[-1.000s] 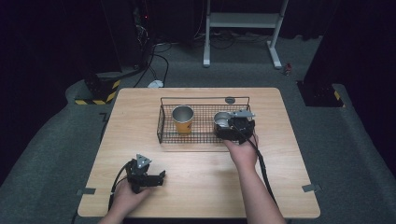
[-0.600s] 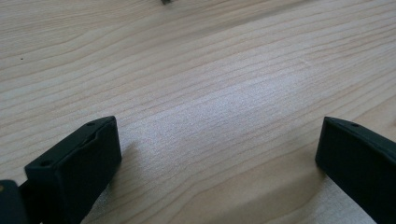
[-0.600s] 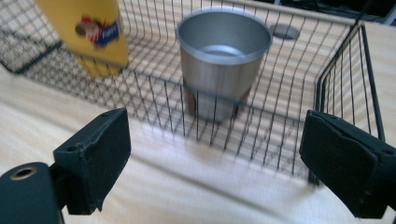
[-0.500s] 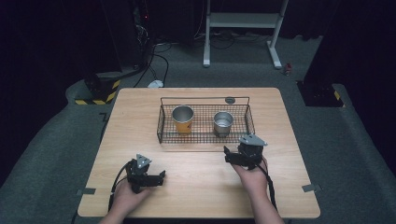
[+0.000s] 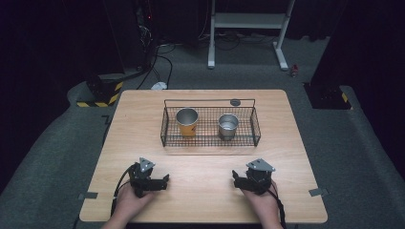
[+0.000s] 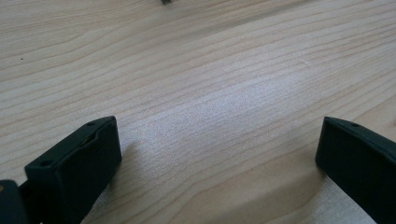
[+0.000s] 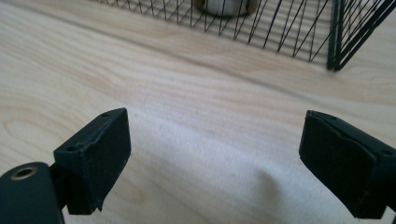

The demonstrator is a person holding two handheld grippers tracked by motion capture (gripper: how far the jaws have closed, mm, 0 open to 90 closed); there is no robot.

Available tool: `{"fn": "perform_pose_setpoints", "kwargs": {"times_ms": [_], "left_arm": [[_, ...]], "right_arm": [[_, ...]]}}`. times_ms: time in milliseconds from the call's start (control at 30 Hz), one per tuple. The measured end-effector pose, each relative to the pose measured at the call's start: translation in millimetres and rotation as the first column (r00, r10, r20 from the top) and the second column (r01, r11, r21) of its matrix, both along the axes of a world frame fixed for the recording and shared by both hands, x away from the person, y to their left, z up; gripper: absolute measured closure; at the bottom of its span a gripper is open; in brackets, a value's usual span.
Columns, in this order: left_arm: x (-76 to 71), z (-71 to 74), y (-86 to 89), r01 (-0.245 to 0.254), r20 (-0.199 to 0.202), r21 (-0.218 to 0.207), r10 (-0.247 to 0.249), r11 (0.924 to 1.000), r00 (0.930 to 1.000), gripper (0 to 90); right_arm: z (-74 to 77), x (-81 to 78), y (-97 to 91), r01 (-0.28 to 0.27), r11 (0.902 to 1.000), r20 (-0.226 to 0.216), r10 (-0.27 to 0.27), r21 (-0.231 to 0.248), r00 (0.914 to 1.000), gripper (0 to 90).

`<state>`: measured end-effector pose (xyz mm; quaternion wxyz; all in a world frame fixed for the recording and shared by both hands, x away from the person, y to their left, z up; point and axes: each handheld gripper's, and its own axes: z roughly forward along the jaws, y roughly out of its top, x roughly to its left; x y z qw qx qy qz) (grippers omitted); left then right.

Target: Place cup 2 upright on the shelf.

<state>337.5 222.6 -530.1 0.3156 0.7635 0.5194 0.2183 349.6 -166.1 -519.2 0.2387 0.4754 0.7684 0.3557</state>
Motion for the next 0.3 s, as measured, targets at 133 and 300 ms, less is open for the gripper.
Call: {"fn": "perform_pose_setpoints", "kwargs": {"times_ms": [133, 300], "left_arm": [[0.0, 0.0, 0.0, 0.000, 0.000, 0.000, 0.000, 1.0000, 1.0000, 0.6], [-0.1, 0.0, 0.0, 0.000, 0.000, 0.000, 0.000, 1.0000, 1.0000, 0.6]], "right_arm": [[-3.7, -0.5, 0.7, -0.001, 0.9998, -0.025, 0.000, -0.021, 0.9997, 9.6], [-3.8, -1.5, 1.9, 0.006, 0.9998, -0.030, -0.007, -0.022, 0.9995, 10.0]]}}
